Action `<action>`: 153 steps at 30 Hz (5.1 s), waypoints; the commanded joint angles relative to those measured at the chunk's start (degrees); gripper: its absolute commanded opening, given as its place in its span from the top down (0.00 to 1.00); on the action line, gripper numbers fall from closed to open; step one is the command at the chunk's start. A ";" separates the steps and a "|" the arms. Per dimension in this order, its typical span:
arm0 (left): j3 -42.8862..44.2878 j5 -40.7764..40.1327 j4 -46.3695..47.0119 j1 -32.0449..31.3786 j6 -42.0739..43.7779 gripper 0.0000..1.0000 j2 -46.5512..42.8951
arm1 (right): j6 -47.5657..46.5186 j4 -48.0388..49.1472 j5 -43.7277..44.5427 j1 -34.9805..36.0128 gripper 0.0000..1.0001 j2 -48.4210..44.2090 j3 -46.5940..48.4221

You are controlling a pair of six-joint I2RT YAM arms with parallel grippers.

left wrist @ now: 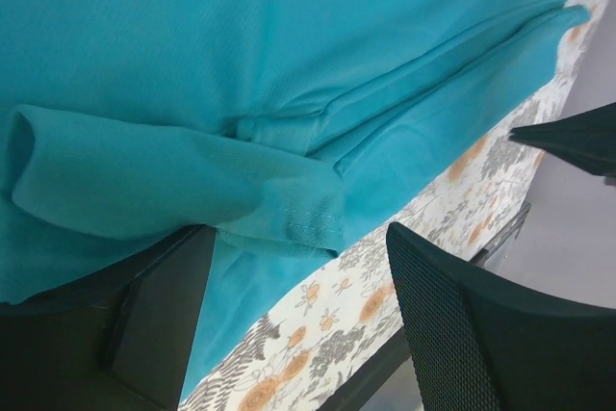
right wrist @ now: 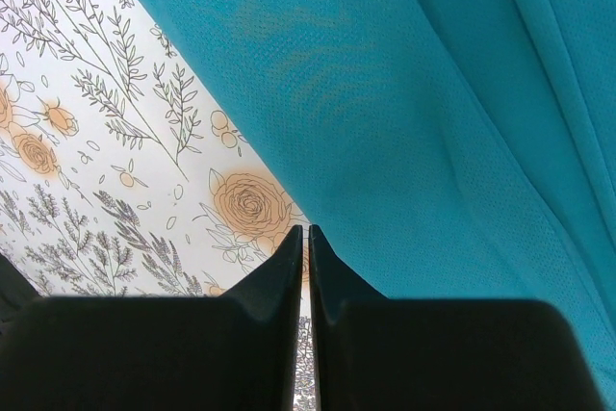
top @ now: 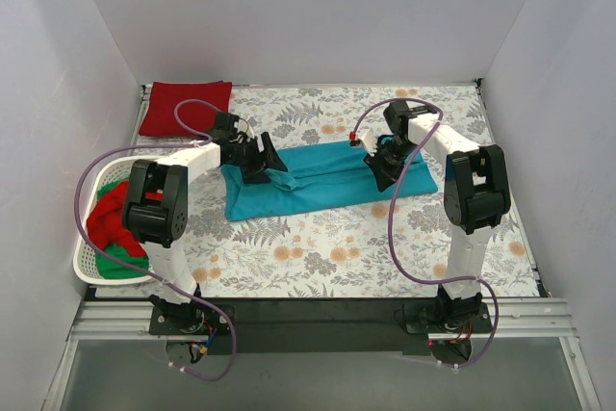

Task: Fold and stack the t-shirts
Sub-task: Fold the tshirt

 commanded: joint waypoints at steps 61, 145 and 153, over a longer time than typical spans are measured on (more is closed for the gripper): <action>52.02 -12.06 -13.42 1.46 28.31 0.61 23.59 | -8.14 -5.76 -3.11 -6.28 0.95 -11.66 -3.21; 49.13 -2.55 -13.36 -3.90 18.90 0.86 27.60 | -0.84 0.65 -13.05 3.74 0.99 6.81 -1.78; 49.30 -3.44 -16.27 -4.60 21.36 0.87 32.70 | -1.01 -2.23 -16.29 4.36 0.98 4.79 0.58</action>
